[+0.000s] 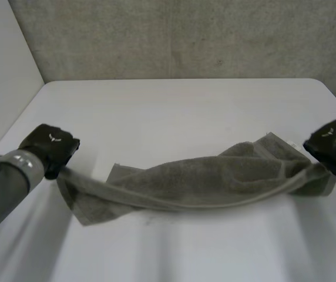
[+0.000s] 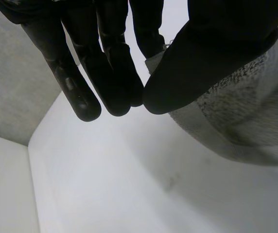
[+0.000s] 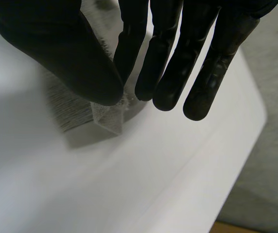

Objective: Fold the laundry

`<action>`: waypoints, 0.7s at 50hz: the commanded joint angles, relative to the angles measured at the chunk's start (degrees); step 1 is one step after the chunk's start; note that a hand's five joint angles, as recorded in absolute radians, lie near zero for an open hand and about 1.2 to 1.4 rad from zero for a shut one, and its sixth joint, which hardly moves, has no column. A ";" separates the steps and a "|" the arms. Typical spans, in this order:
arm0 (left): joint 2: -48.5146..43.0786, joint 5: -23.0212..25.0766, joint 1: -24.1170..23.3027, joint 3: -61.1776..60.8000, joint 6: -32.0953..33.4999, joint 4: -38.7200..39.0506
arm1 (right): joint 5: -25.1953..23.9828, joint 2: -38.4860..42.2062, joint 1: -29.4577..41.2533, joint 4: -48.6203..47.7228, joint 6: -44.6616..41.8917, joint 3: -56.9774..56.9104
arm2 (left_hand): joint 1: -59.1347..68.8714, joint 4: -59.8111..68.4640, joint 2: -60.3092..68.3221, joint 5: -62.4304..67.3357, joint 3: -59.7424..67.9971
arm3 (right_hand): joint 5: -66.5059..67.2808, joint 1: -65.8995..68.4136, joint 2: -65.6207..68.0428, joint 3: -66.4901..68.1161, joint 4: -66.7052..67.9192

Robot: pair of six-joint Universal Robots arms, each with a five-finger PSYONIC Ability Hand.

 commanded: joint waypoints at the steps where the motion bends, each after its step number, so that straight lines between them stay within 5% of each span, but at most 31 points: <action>1: -9.25 -0.36 -1.20 18.29 -1.71 6.25 | 4.96 7.39 5.88 -15.14 7.21 -17.36 | 12.48 10.20 10.23 10.55 10.29 | 13.35 26.92 12.38 12.15 11.62; 8: -11.99 -1.68 -2.70 40.57 -9.89 14.88 | 6.55 6.80 7.82 -35.69 12.83 -30.56 | 12.48 10.20 10.23 10.55 10.29 | 13.35 26.92 12.38 12.15 11.62; 14: -8.65 -10.73 -2.26 50.33 -22.37 26.92 | 8.57 0.73 8.09 -54.80 19.87 -30.50 | 12.48 10.20 10.23 10.55 10.29 | 13.35 26.92 12.38 12.15 11.62; 24: -2.23 -10.21 0.29 30.73 -24.84 30.70 | 1.21 -1.30 7.47 -55.08 24.19 -16.63 | 12.48 10.20 10.23 10.55 10.29 | 13.35 26.92 12.38 12.15 11.62; 32: -1.00 -2.48 4.68 9.66 -24.40 31.84 | -2.50 -1.74 7.47 -46.14 25.15 -3.27 | 12.48 10.20 10.23 10.55 10.29 | 12.24 25.81 11.27 11.05 10.52; 33: -0.83 -1.86 4.77 7.89 -24.40 32.45 | -2.41 -1.22 7.91 -43.25 25.76 -0.63 | 12.48 10.20 10.23 10.55 10.29 | -23.24 -9.67 -24.21 -24.44 -24.97; 35: -0.13 -1.51 4.68 6.22 -24.40 32.81 | -2.15 -0.69 8.00 -40.78 26.29 1.13 | 12.48 10.20 10.23 10.55 10.29 | -33.76 -20.18 -34.73 -34.95 -35.48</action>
